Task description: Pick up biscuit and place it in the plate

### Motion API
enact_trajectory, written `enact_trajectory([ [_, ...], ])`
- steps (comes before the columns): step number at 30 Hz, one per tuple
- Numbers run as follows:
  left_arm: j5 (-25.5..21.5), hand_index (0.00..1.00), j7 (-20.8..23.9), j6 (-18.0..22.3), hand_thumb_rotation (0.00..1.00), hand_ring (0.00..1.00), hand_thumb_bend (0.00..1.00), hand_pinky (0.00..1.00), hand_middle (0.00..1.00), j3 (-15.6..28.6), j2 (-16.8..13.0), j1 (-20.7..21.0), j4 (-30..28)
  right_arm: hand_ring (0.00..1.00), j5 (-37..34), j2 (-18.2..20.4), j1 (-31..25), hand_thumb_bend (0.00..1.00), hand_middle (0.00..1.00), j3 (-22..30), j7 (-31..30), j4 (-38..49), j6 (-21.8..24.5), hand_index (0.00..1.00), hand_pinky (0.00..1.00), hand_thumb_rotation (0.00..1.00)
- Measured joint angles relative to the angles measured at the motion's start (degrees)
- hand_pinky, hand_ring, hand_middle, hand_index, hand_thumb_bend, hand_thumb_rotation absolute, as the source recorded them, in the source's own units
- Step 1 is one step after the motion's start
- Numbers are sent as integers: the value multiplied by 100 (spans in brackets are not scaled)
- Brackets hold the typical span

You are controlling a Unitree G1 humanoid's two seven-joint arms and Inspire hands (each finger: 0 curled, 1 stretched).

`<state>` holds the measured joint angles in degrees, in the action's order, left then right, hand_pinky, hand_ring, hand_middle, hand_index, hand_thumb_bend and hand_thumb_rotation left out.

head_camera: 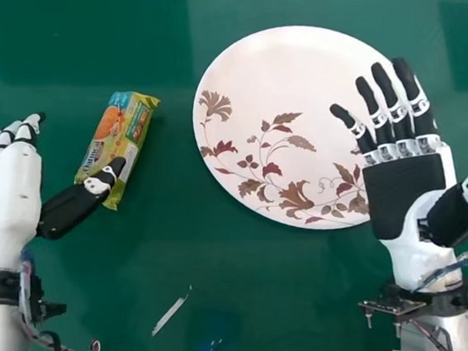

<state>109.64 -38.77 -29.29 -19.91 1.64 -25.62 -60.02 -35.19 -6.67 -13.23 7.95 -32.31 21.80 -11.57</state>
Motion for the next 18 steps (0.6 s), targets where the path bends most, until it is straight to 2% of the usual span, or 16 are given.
enact_trajectory([
  [8,1,100,-434,-2,86,100,100,100,100,-1,11,95,-1,100,272,-14,-149,100,100,-28,234,164,19,100,86,60],
  [13,2,100,-597,-19,88,100,100,100,100,-2,11,101,-1,100,283,-75,-158,100,100,-23,296,294,60,100,84,61],
  [18,2,100,-791,-58,87,100,100,100,100,-2,11,112,-1,100,300,-150,-172,100,100,-9,300,422,63,100,85,60],
])
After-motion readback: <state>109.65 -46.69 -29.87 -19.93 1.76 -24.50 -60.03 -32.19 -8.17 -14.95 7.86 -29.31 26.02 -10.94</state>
